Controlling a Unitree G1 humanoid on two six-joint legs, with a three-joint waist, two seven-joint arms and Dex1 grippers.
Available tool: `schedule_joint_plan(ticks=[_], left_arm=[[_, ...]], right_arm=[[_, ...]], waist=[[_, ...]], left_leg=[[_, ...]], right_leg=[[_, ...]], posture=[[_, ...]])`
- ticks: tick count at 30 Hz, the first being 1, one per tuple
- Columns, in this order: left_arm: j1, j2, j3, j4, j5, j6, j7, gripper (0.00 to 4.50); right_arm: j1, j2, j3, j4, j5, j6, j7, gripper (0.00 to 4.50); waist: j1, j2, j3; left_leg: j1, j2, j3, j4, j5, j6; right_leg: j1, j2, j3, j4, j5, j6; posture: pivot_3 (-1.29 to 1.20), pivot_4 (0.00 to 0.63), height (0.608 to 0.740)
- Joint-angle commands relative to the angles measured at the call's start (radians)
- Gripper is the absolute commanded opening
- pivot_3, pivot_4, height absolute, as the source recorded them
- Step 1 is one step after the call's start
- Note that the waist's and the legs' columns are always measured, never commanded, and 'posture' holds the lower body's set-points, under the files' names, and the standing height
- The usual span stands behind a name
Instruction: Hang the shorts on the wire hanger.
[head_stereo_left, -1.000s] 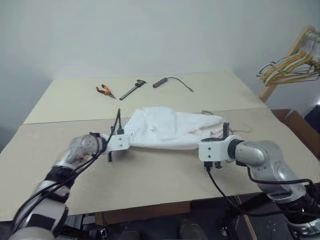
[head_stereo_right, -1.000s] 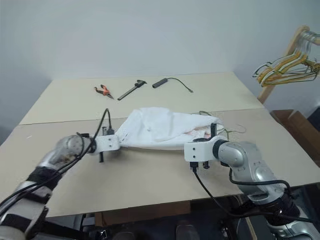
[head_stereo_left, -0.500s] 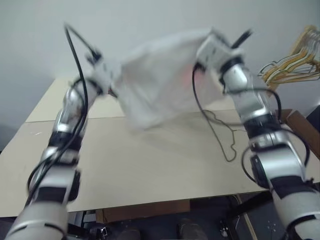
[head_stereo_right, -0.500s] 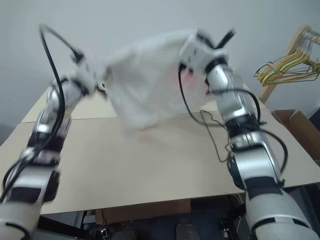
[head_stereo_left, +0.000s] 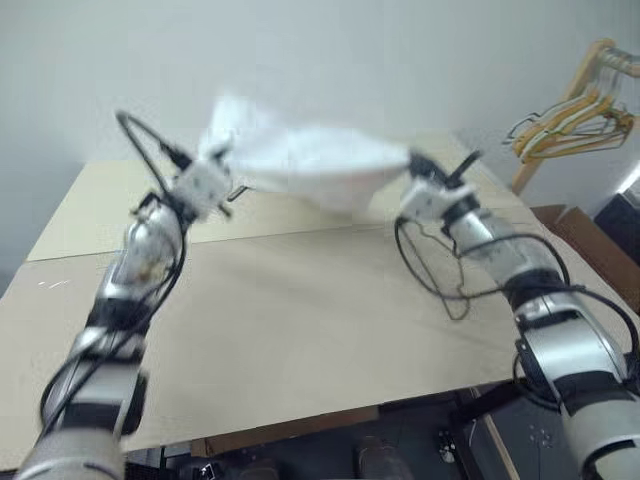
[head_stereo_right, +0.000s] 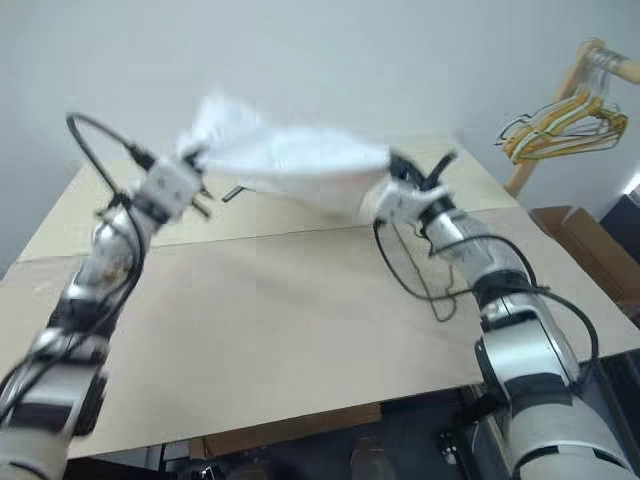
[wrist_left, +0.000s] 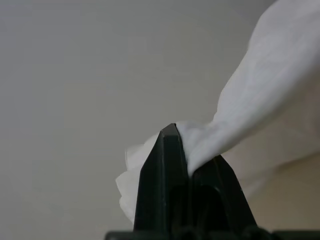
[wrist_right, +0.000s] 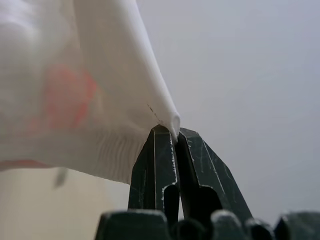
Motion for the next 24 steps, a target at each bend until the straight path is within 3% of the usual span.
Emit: schedule_joint_plan(ticks=[1, 5, 9, 12, 16, 20, 24], left_arm=[[0.150, 0.113, 0.073, -0.310, -0.183, 0.138, -0.199, 0.05], [0.396, 0.277, 0.193, -0.533, -0.315, 0.324, -0.364, 0.05], [0.613, 0.401, 0.340, -0.668, -0.361, 0.403, -0.522, 0.05], [0.764, 0.438, 0.452, -0.773, -0.398, 0.461, -0.639, 0.05], [0.915, 0.429, 0.520, -0.895, -0.404, 0.496, -0.742, 0.05], [0.899, 0.405, 0.447, -0.961, -0.377, 0.554, -0.686, 0.05], [0.897, 0.404, 0.413, -1.010, -0.391, 0.591, -0.699, 0.05]], right_arm=[[0.050, -0.031, 0.012, -0.055, 0.111, -0.129, 0.232, 0.00], [0.124, -0.034, 0.011, -0.093, 0.243, -0.170, 0.470, 0.00], [0.154, -0.066, 0.034, -0.114, 0.223, -0.238, 0.561, 0.00], [0.179, -0.095, 0.056, -0.139, 0.164, -0.271, 0.579, 0.00], [0.198, -0.140, 0.069, -0.161, 0.035, -0.276, 0.505, 0.00], [0.219, -0.182, 0.067, -0.187, -0.085, -0.234, 0.388, 0.00], [0.294, -0.227, 0.058, -0.252, -0.066, -0.255, 0.383, 0.00]], waist=[[-0.016, 0.000, 0.000], [-0.046, 0.000, 0.002], [-0.043, 0.003, 0.020], [-0.030, -0.001, 0.025], [-0.009, 0.000, 0.025], [0.014, 0.000, 0.025], [0.021, -0.001, 0.025]], left_leg=[[0.001, 0.000, -0.001, 0.000, -0.003, 0.005], [0.009, 0.001, -0.003, 0.001, -0.006, 0.010], [0.050, 0.003, 0.000, 0.001, -0.008, 0.015], [0.068, 0.008, -0.001, -0.001, -0.009, 0.015], [0.070, 0.010, 0.001, -0.001, -0.009, 0.015], [0.065, 0.010, 0.002, -0.001, -0.010, 0.016], [0.061, 0.010, 0.004, -0.001, -0.012, 0.018]], right_leg=[[0.001, 0.000, 0.000, 0.000, 0.000, 0.000], [0.008, 0.001, 0.003, 0.001, 0.001, -0.002], [0.051, 0.006, 0.003, -0.002, -0.009, 0.002], [0.073, 0.008, 0.001, 0.000, -0.016, -0.007], [0.067, 0.010, 0.001, 0.002, -0.017, -0.009], [0.061, 0.010, 0.001, 0.002, -0.014, -0.011], [0.058, 0.010, 0.000, 0.001, -0.012, -0.014]], posture=[[-0.05, 0.000, 0.740], [-0.04, 0.000, 0.740], [-0.03, 0.000, 0.740], [-0.03, 0.000, 0.740], [-0.04, 0.000, 0.740], [-0.05, 0.000, 0.740], [-0.07, 0.000, 0.740]])
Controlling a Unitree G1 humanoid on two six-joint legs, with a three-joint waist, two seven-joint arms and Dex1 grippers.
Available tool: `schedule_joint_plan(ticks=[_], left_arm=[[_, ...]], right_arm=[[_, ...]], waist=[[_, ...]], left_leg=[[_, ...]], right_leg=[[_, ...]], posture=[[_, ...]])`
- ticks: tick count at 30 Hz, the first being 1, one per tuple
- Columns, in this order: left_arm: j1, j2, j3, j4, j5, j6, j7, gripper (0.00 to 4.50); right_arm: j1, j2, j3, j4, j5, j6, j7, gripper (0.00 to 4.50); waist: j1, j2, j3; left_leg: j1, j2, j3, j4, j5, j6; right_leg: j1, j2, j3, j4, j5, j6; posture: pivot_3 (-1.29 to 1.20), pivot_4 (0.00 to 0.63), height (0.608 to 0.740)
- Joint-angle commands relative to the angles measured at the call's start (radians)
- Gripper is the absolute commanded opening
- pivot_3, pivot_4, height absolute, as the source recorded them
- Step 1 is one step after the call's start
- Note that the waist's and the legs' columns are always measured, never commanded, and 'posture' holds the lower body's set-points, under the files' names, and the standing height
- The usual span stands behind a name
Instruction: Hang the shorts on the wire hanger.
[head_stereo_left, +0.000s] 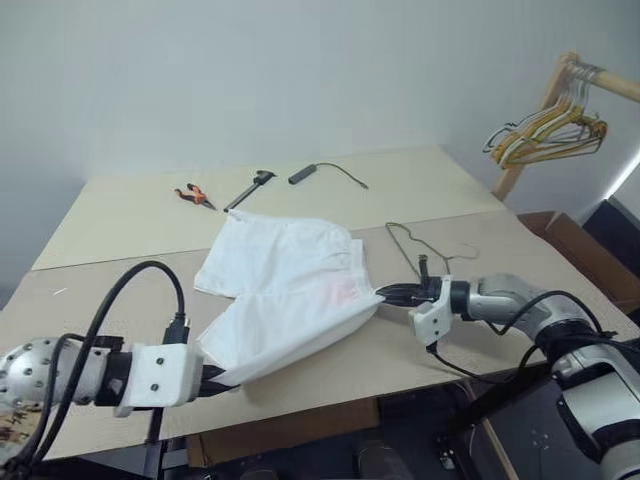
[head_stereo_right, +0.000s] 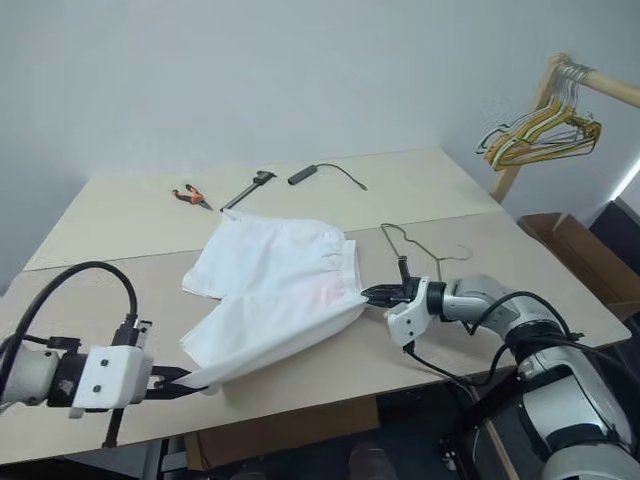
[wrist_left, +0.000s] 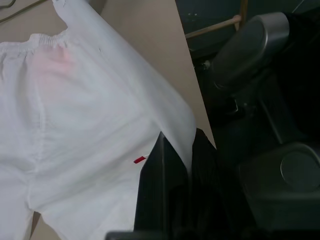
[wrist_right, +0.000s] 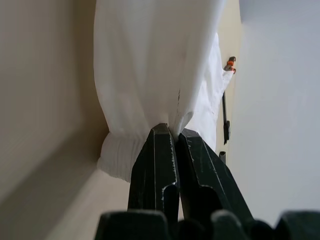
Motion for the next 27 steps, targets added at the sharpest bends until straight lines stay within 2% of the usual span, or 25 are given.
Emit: schedule_joint_plan(ticks=[1, 7, 11, 14, 16, 19, 21, 22, 25, 27], left_arm=[[0.007, 0.004, -0.001, -0.030, 0.002, 0.014, -0.035, 0.05], [0.001, -0.017, -0.052, -0.003, 0.033, -0.014, -0.045, 0.05], [0.000, -0.027, -0.057, 0.043, 0.042, -0.043, -0.078, 0.98], [-0.018, -0.030, -0.021, 0.120, 0.052, -0.104, -0.118, 1.92], [-0.033, -0.043, 0.038, 0.181, 0.008, -0.138, -0.159, 1.92], [-0.074, -0.089, 0.073, 0.271, -0.009, -0.196, -0.168, 1.92], [-0.113, -0.129, 0.129, 0.326, -0.075, -0.199, -0.171, 1.92], [-0.124, -0.140, 0.154, 0.335, -0.108, -0.186, -0.175, 1.92], [-0.233, -0.132, 0.212, 0.314, -0.329, -0.026, -0.142, 1.92], [-0.294, -0.131, 0.196, 0.304, -0.356, 0.021, -0.112, 1.92]], right_arm=[[0.059, -0.086, -0.045, -0.021, 0.004, 0.051, 0.005, 0.00], [0.160, -0.114, -0.061, -0.134, 0.064, 0.088, 0.040, 0.00], [0.232, -0.148, -0.067, -0.226, 0.156, 0.123, 0.117, 1.17], [0.354, -0.237, -0.083, -0.395, 0.355, 0.238, 0.267, 2.23], [0.444, -0.302, -0.132, -0.512, 0.505, 0.350, 0.337, 2.86], [0.536, -0.322, -0.256, -0.621, 0.694, 0.582, 0.352, 2.86], [0.560, -0.296, -0.350, -0.667, 0.779, 0.774, 0.314, 2.86], [0.565, -0.286, -0.379, -0.688, 0.787, 0.844, 0.299, 2.86], [0.534, -0.237, -0.441, -0.714, 0.818, 1.123, 0.250, 2.86], [0.497, -0.196, -0.439, -0.722, 0.798, 1.294, 0.215, 2.86]], waist=[[-0.001, 0.000, 0.000], [-0.015, 0.000, 0.000], [-0.012, 0.000, 0.000], [-0.008, 0.000, 0.000], [-0.002, 0.000, 0.000], [0.004, 0.000, 0.000], [0.007, 0.000, 0.000], [0.010, 0.000, 0.000], [0.022, -0.003, -0.001], [0.030, -0.002, -0.001]], left_leg=[[-0.002, 0.000, 0.000, 0.000, 0.000, 0.001], [-0.007, 0.001, 0.001, 0.000, -0.001, 0.001], [-0.007, 0.002, 0.002, 0.000, -0.001, 0.001], [-0.007, 0.003, 0.002, 0.000, -0.001, 0.001], [-0.008, 0.004, 0.002, 0.000, -0.001, 0.002], [-0.008, 0.006, 0.003, 0.000, -0.001, 0.002], [-0.007, 0.006, 0.004, 0.000, -0.001, 0.002], [-0.007, 0.007, 0.005, 0.000, -0.001, 0.002], [-0.008, 0.009, 0.004, 0.001, -0.001, 0.002], [-0.008, 0.010, 0.003, 0.001, -0.001, 0.002]], right_leg=[[-0.001, 0.000, 0.000, 0.000, 0.000, 0.001], [-0.004, 0.001, 0.000, 0.000, 0.000, 0.000], [-0.002, 0.002, 0.001, -0.001, -0.004, -0.001], [-0.002, 0.003, 0.000, -0.001, -0.006, 0.001], [-0.002, 0.004, 0.000, -0.001, -0.007, 0.002], [-0.003, 0.005, 0.001, -0.001, -0.007, 0.002], [-0.002, 0.005, 0.002, 0.000, -0.007, 0.001], [-0.002, 0.006, 0.002, 0.000, -0.007, 0.001], [-0.003, 0.009, 0.001, 0.000, -0.005, 0.003], [-0.005, 0.010, 0.000, 0.000, -0.003, 0.004]], posture=[[-0.08, 0.000, 0.740], [-0.10, 0.000, 0.740], [-0.09, 0.000, 0.740], [-0.08, 0.000, 0.740], [-0.07, 0.000, 0.740], [-0.06, 0.000, 0.740], [-0.07, 0.000, 0.740], [-0.07, 0.000, 0.740], [-0.08, 0.000, 0.740], [-0.09, 0.000, 0.740]])
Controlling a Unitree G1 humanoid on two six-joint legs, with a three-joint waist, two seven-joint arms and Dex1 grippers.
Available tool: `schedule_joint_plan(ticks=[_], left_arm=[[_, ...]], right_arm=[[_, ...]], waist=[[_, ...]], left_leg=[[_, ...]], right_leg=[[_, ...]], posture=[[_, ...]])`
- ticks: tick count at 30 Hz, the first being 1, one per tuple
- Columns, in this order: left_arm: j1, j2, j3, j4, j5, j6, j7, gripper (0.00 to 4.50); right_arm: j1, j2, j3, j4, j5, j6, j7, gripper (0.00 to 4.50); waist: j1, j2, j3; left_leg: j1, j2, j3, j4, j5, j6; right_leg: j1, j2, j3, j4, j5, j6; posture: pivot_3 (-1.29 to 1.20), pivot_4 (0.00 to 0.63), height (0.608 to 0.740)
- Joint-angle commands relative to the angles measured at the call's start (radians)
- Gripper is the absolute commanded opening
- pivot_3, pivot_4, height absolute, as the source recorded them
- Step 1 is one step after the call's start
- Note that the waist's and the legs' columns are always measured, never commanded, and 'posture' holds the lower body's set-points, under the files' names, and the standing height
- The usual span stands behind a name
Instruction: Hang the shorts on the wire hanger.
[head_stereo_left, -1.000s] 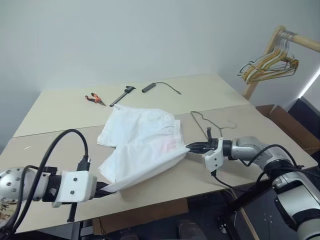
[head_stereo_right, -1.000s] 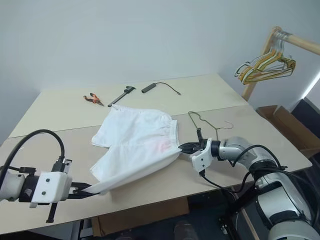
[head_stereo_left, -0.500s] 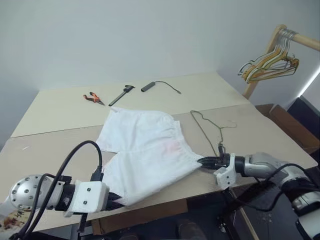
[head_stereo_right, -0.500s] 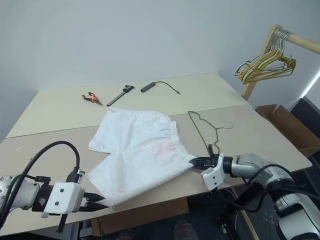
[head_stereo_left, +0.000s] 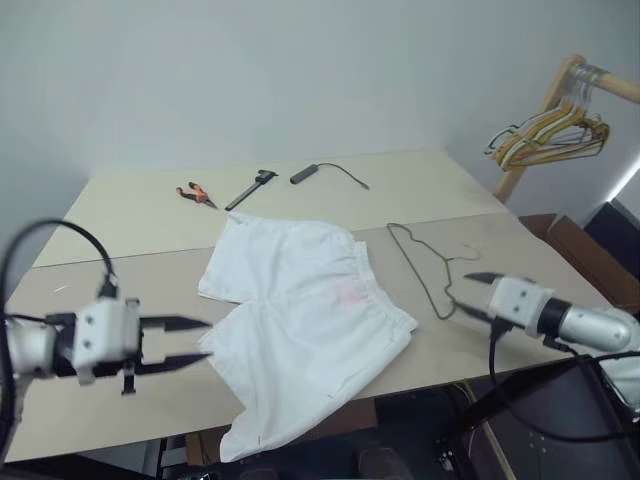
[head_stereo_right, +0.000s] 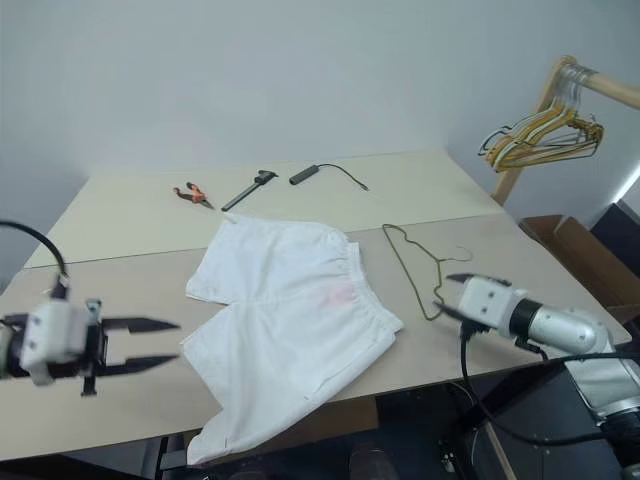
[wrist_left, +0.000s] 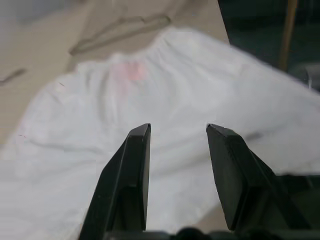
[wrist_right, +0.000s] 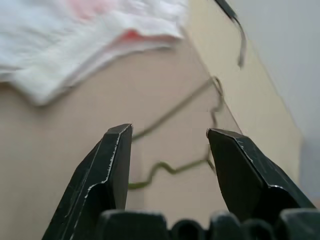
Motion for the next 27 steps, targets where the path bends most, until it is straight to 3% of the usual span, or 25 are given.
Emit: schedule_joint_plan(ticks=[1, 5, 11, 14, 21, 25, 27], left_arm=[[-0.080, 0.014, 0.012, -0.032, -0.084, 0.085, 0.047, 1.92], [-0.182, -0.019, -0.131, -0.079, -0.030, 0.136, 0.133, 1.92], [-0.302, -0.097, -0.259, -0.120, -0.006, 0.208, 0.250, 1.92], [-0.323, -0.120, -0.280, -0.126, 0.003, 0.216, 0.265, 1.92], [-0.330, -0.148, -0.289, -0.122, 0.023, 0.210, 0.285, 1.92], [-0.350, -0.167, -0.293, -0.104, 0.039, 0.212, 0.298, 1.92], [-0.365, -0.178, -0.296, -0.091, 0.051, 0.208, 0.306, 1.92]], right_arm=[[-0.054, 0.052, -0.031, -0.037, 0.001, 0.270, -0.057, 2.86], [-0.189, 0.151, 0.016, -0.019, -0.001, 0.644, -0.085, 2.86], [-0.302, 0.233, 0.115, 0.091, -0.087, 0.815, -0.075, 2.86], [-0.337, 0.252, 0.144, 0.142, -0.112, 0.833, -0.046, 2.26], [-0.356, 0.272, 0.125, 0.186, -0.166, 0.823, -0.081, 0.04], [-0.341, 0.277, 0.085, 0.123, -0.219, 0.710, -0.170, 0.04], [-0.314, 0.264, 0.079, 0.078, -0.270, 0.547, -0.227, 0.04]], waist=[[0.004, 0.001, -0.001], [0.002, 0.005, -0.001], [-0.010, 0.004, -0.001], [-0.016, 0.004, -0.001], [-0.012, 0.003, -0.002], [-0.010, 0.003, -0.003], [-0.011, 0.003, -0.002]], left_leg=[[0.000, 0.000, 0.000, 0.000, 0.000, 0.000], [-0.003, 0.000, 0.001, 0.000, -0.001, -0.001], [-0.011, 0.000, 0.001, 0.000, -0.001, -0.001], [-0.015, -0.001, 0.000, 0.001, -0.001, -0.001], [-0.016, -0.001, -0.001, 0.003, -0.001, -0.001], [-0.016, -0.001, -0.001, 0.004, -0.001, -0.001], [-0.018, -0.001, -0.001, 0.004, -0.001, -0.001]], right_leg=[[-0.001, 0.000, 0.000, 0.000, 0.001, 0.001], [-0.003, 0.001, 0.001, -0.001, 0.001, 0.001], [-0.015, 0.001, 0.001, 0.000, 0.007, -0.007], [-0.018, 0.001, 0.001, 0.000, 0.007, -0.008], [-0.017, 0.002, 0.000, -0.001, 0.008, -0.007], [-0.017, 0.001, 0.000, -0.001, 0.008, -0.006], [-0.019, 0.001, 0.000, -0.001, 0.008, -0.006]], posture=[[-0.09, 0.000, 0.740], [-0.11, 0.000, 0.740], [-0.11, 0.000, 0.740], [-0.10, 0.000, 0.740], [-0.09, 0.000, 0.740], [-0.10, 0.000, 0.740], [-0.10, 0.000, 0.740]])
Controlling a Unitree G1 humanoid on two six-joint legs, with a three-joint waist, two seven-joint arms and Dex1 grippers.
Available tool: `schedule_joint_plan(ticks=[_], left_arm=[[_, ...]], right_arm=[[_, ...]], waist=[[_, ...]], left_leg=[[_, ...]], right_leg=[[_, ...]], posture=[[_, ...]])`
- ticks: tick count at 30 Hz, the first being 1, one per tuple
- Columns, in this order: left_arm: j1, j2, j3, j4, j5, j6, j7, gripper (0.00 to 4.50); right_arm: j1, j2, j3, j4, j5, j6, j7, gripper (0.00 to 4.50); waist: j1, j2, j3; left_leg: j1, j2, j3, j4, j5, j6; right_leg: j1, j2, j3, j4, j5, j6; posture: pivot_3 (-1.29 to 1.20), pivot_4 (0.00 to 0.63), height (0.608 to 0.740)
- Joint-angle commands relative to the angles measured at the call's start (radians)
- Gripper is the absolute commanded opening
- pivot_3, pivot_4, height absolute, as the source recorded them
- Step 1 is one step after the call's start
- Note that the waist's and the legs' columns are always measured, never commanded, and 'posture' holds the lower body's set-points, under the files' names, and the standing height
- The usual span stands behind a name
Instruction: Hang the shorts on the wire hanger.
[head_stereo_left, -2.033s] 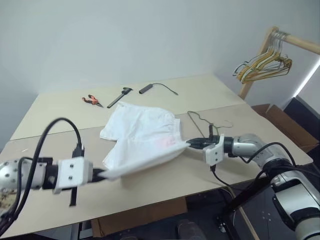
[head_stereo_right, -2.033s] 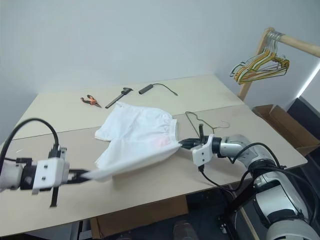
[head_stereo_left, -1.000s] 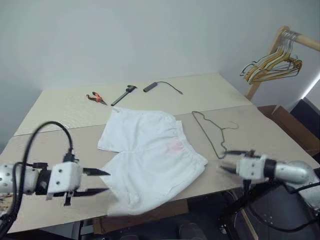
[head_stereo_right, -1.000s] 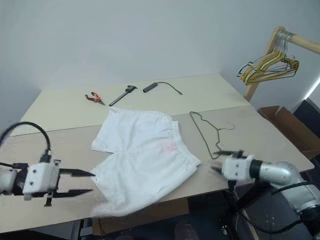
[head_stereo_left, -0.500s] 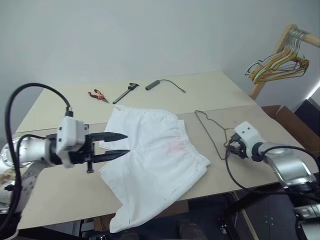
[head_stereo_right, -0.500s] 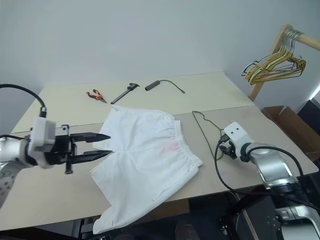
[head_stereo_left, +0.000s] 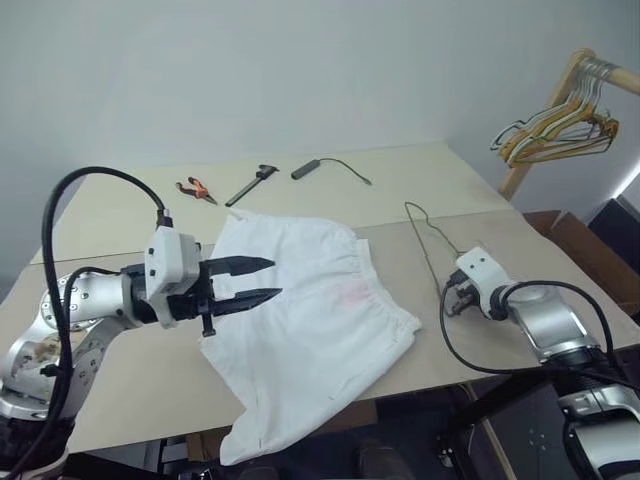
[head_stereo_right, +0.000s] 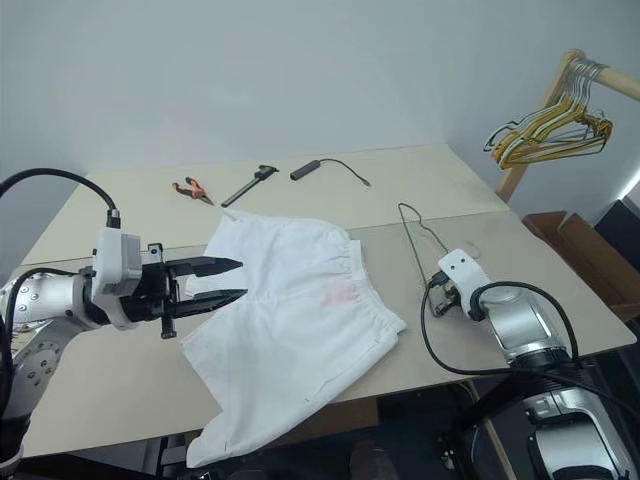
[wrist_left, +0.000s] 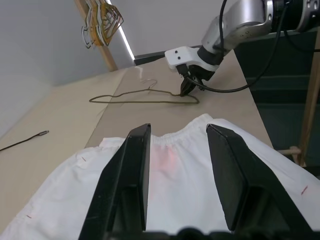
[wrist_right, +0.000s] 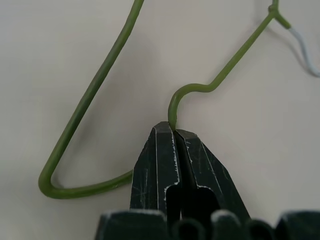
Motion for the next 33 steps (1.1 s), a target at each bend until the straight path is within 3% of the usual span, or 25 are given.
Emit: schedule_joint_plan(ticks=[1, 4, 6, 12, 18, 23, 28, 31, 33], left_arm=[[-0.048, -0.015, -0.004, 0.019, 0.023, -0.001, 0.032, 1.92], [-0.117, -0.046, -0.017, 0.066, 0.045, 0.022, 0.093, 1.92], [-0.170, -0.058, -0.023, 0.098, 0.044, 0.058, 0.121, 1.92], [-0.299, -0.050, -0.041, 0.172, -0.030, 0.229, 0.111, 1.92], [-0.394, -0.063, -0.177, 0.248, 0.039, 0.346, 0.100, 1.92], [-0.457, -0.118, -0.281, 0.326, 0.109, 0.360, 0.092, 1.92], [-0.492, -0.164, -0.304, 0.374, 0.131, 0.366, 0.077, 1.92], [-0.495, -0.165, -0.311, 0.383, 0.132, 0.373, 0.044, 1.37], [-0.490, -0.155, -0.318, 0.377, 0.135, 0.367, 0.007, 0.73]], right_arm=[[0.023, -0.042, -0.030, -0.097, -0.122, -0.337, -0.129, 0.04], [0.038, -0.175, 0.064, -0.057, -0.391, -0.834, -0.346, 0.04], [0.010, -0.268, 0.151, 0.009, -0.604, -1.016, -0.490, 0.04], [-0.114, -0.308, 0.221, 0.155, -0.912, -1.201, -0.852, 0.04], [-0.185, -0.285, 0.217, 0.166, -1.004, -1.260, -1.004, 0.04], [-0.204, -0.272, 0.209, 0.135, -1.010, -1.283, -1.009, 0.04], [-0.200, -0.267, 0.190, 0.096, -1.002, -1.306, -1.000, 0.04], [-0.204, -0.272, 0.187, 0.089, -1.009, -1.312, -0.990, 0.00], [-0.207, -0.274, 0.185, 0.091, -1.012, -1.316, -0.989, 0.00]], waist=[[-0.002, 0.000, 0.000], [-0.004, 0.002, 0.001], [-0.006, 0.003, 0.001], [-0.029, 0.000, 0.000], [-0.058, 0.000, 0.000], [-0.062, 0.000, 0.000], [-0.067, 0.000, 0.000], [-0.072, 0.000, 0.000], [-0.077, 0.000, 0.000]], left_leg=[[-0.001, 0.000, 0.000, 0.000, 0.000, 0.000], [-0.002, -0.001, 0.000, 0.000, 0.000, 0.000], [-0.002, -0.002, 0.002, 0.000, 0.000, 0.000], [-0.001, -0.001, 0.002, 0.001, 0.000, -0.001], [-0.001, -0.002, 0.000, 0.002, 0.000, -0.001], [-0.001, -0.002, 0.000, 0.003, 0.000, 0.000], [-0.001, -0.002, 0.000, 0.004, 0.000, 0.000], [-0.001, -0.002, 0.000, 0.004, 0.000, 0.000], [-0.001, -0.002, 0.000, 0.005, 0.000, 0.000]], right_leg=[[-0.001, 0.000, 0.000, 0.000, 0.000, 0.000], [-0.003, -0.001, 0.000, 0.000, 0.000, 0.001], [-0.003, -0.001, 0.001, 0.000, 0.000, 0.001], [-0.001, -0.001, 0.002, -0.001, -0.002, 0.005], [-0.001, -0.001, 0.004, -0.001, 0.001, 0.001], [0.000, 0.000, 0.003, -0.001, 0.001, 0.001], [0.000, 0.000, 0.003, -0.001, 0.001, 0.001], [0.000, -0.001, 0.003, -0.001, 0.001, 0.001], [0.000, 0.000, 0.003, 0.000, 0.001, 0.001]], posture=[[-0.10, 0.000, 0.740], [-0.12, 0.000, 0.740], [-0.12, 0.000, 0.740], [-0.13, 0.000, 0.740], [-0.13, 0.000, 0.740], [-0.15, 0.000, 0.740], [-0.15, 0.000, 0.740], [-0.16, 0.000, 0.740], [-0.16, 0.000, 0.740]])
